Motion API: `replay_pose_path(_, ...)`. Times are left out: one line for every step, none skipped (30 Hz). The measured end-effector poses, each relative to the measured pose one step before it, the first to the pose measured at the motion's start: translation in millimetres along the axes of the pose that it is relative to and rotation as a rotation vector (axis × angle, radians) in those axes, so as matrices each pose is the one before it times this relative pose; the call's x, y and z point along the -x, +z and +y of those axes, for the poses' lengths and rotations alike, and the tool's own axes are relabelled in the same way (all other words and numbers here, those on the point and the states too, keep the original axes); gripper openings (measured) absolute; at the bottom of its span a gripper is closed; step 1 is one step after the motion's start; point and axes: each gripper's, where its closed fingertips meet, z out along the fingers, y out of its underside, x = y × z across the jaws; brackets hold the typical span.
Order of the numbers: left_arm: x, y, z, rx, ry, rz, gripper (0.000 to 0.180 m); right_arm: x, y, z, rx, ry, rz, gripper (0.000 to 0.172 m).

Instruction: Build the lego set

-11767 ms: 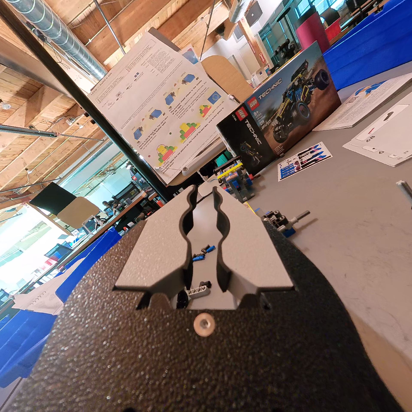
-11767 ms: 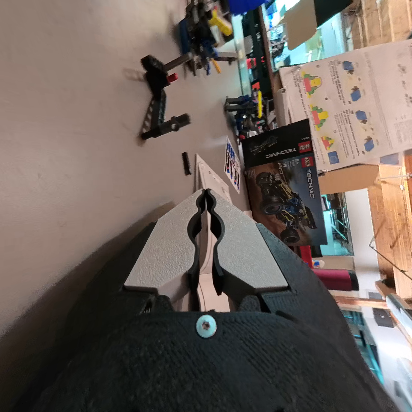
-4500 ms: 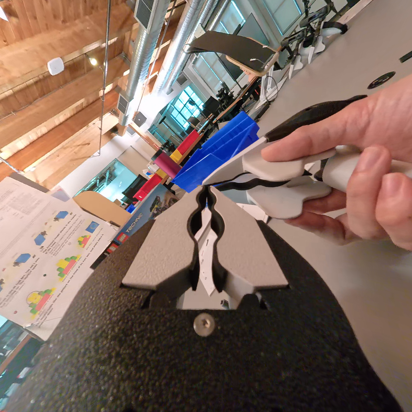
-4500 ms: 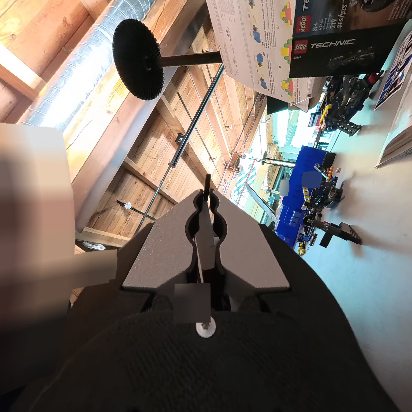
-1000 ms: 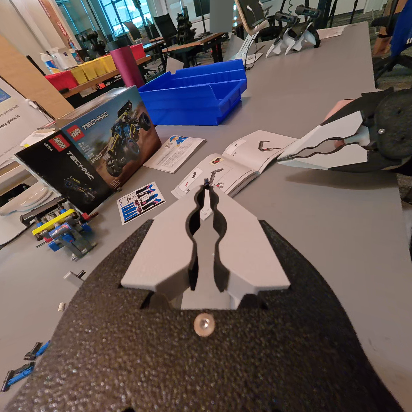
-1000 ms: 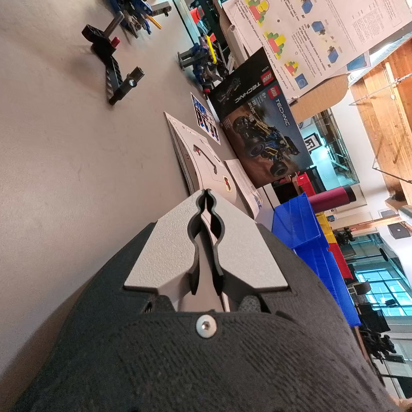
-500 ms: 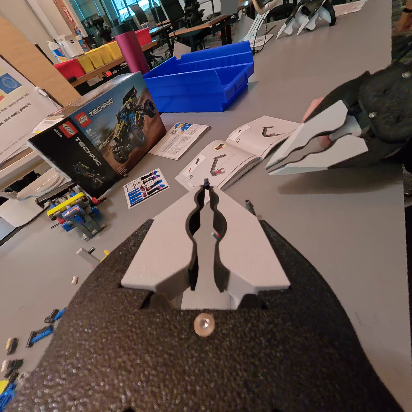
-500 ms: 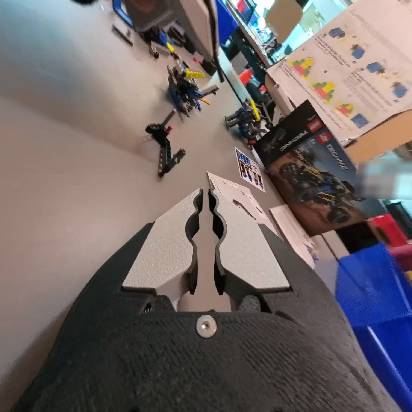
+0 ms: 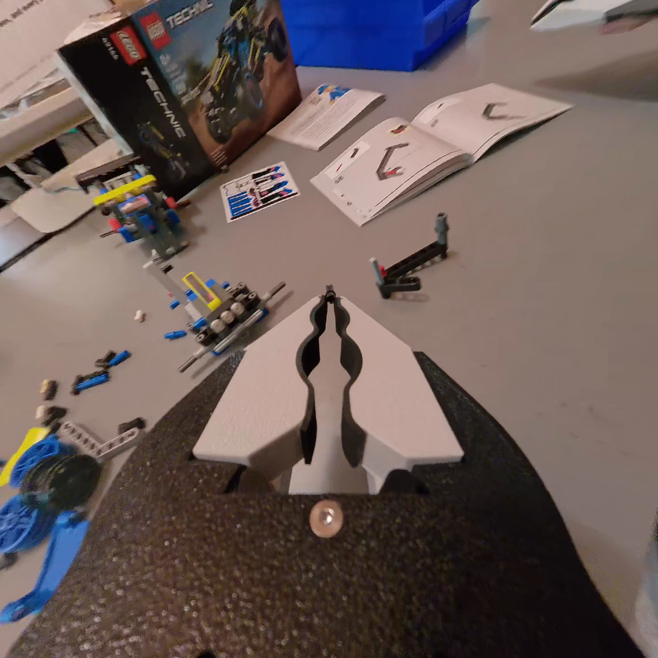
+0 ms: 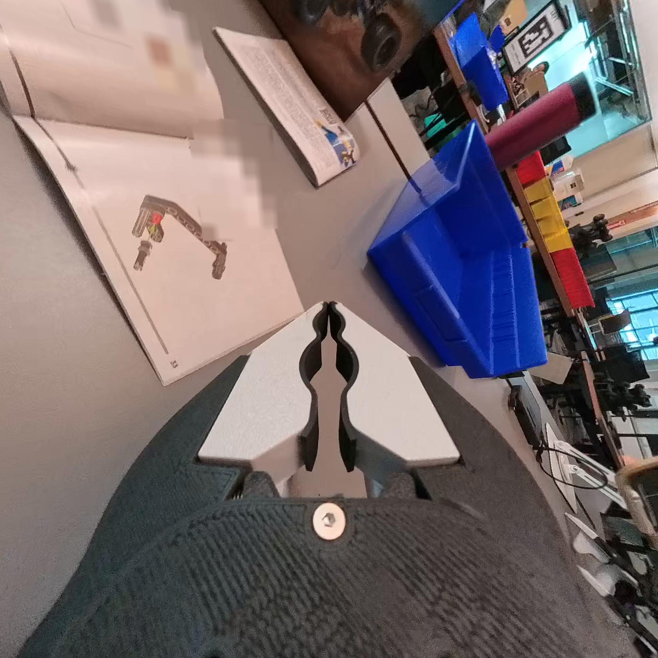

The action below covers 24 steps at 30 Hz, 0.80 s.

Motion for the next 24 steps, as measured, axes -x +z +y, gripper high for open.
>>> replay_pose_path(3.12, 0.74, 5.35, 0.0224, 0.0442, -0.035, 0.001, 3.74, 2.92, 3.07, 0.0136, -0.0121, -0.0005, 0.0)
replay_pose_path(1.7, 0.71, 5.68, 0.0276, 0.051, -0.0322, 0.001, 5.4, 2.07, 1.44, 0.0078, -0.0217, -0.0081, 0.0)
replay_pose_path(0.65, 0.75, 4.89, 0.0259, 0.0491, -0.0297, 0.001, 6.89, 0.82, -0.61, -0.0012, -0.0348, -0.0168, 0.0)
replay_pose_path(-0.36, 0.9, 4.15, 0.0207, 0.0453, -0.0246, 0.001, 6.21, 0.27, -1.57, -0.0037, -0.0348, -0.0122, 0.0)
replay_pose_path(-0.56, 0.93, 2.88, 0.0139, 0.042, -0.023, 0.001, 2.64, -0.03, -0.87, 0.003, -0.0217, 0.0071, 0.0)
replay_pose_path(0.51, 0.6, 1.37, 0.0054, 0.0413, -0.0297, 0.001, 1.76, -0.41, -0.09, 0.006, -0.015, 0.0072, 0.0)
replay_pose_path(0.81, 0.5, 0.6, 0.0018, 0.0418, -0.0315, 0.001, 2.43, -0.92, -0.96, -0.0016, -0.0114, -0.0009, 0.0)
replay_pose_path(0.81, 0.9, 0.78, 0.0044, 0.0414, -0.0279, 0.001, 1.99, -0.9, -2.21, -0.0105, -0.0022, 0.0008, 0.0)
replay_pose_path(1.07, 1.1, 1.13, 0.0065, 0.0435, -0.0306, 0.001, 2.0, -0.89, -2.75, -0.0131, -0.003, 0.0008, 0.0)
replay_pose_path(1.64, 1.21, 1.13, 0.0066, 0.0457, -0.0348, 0.001, 2.85, -0.66, -2.05, -0.0065, -0.0125, -0.0036, 0.0)
replay_pose_path(1.32, 1.04, 0.74, 0.0067, 0.0402, -0.0311, 0.001, 3.18, -0.19, -0.97, 0.0019, -0.0208, -0.0061, 0.0)
replay_pose_path(1.03, 0.58, -0.03, 0.0034, 0.0281, -0.0264, 0.001, 1.68, 0.12, 0.06, 0.0089, -0.0242, 0.0033, 0.0)
replay_pose_path(1.27, 0.32, -0.8, -0.0026, 0.0182, -0.0256, 0.001, 1.05, 0.37, 0.77, 0.0115, -0.0226, 0.0066, 0.0)
replay_pose_path(0.43, 0.22, -0.84, -0.0046, 0.013, -0.0175, 0.001, 2.16, 0.49, 0.51, 0.0078, -0.0177, -0.0033, 0.0)
replay_pose_path(-0.87, 0.28, -0.42, -0.002, 0.0073, -0.0052, 0.001, 1.86, 0.39, -0.06, 0.0022, -0.0084, -0.0024, 0.0)
replay_pose_path(-0.99, 0.3, -0.11, 0.0003, 0.0013, -0.0021, 0.001, 0.94, 0.06, -0.6, -0.0028, -0.0011, 0.0011, 0.0)
replay_pose_path(-0.59, 0.05, -0.11, 0.0005, 0.0002, -0.0028, 0.001, 1.06, -0.24, -1.18, -0.008, 0.0041, -0.0011, 0.0)
replay_pose_path(-0.77, -0.1, -0.19, 0.0011, 0.0017, 0.001, 0.001, 1.19, -0.48, -0.81, -0.0065, 0.0056, -0.0049, 0.0)
replay_pose_path(-0.81, -0.27, -0.15, 0.003, 0.0004, 0.003, 0.001, -0.33, -0.49, -0.23, -0.0033, 0.0031, 0.0034, 0.0)
replay_pose_path(-0.41, -0.38, -0.47, 0.0018, -0.0016, 0.0006, 0.001, -0.19, -0.74, 0.3, -0.0009, 0.0005, 0.0008, 0.0)
replay_pose_path(-0.57, -0.29, -0.68, -0.0011, -0.0019, 0.0022, 0.001, 0.42, -0.67, 0.67, 0.0014, 0.0022, -0.0066, 0.0)
replay_pose_path(-1.19, -0.12, -0.48, -0.0004, -0.0026, 0.0065, 0.001, 0.55, -0.7, 0.37, -0.0005, 0.0049, -0.009, 0.0)
replay_pose_path(-0.87, 0.03, -0.25, 0.0013, -0.0021, 0.0034, 0.001, 0.41, -1.04, -0.08, -0.0021, 0.0084, -0.01, 0.0)
replay_pose_path(-0.29, 0.14, -0.26, 0.0015, 0.0009, 0.0, 0.001, 0.82, -1.4, -0.62, -0.0032, 0.0111, -0.0138, 0.0)
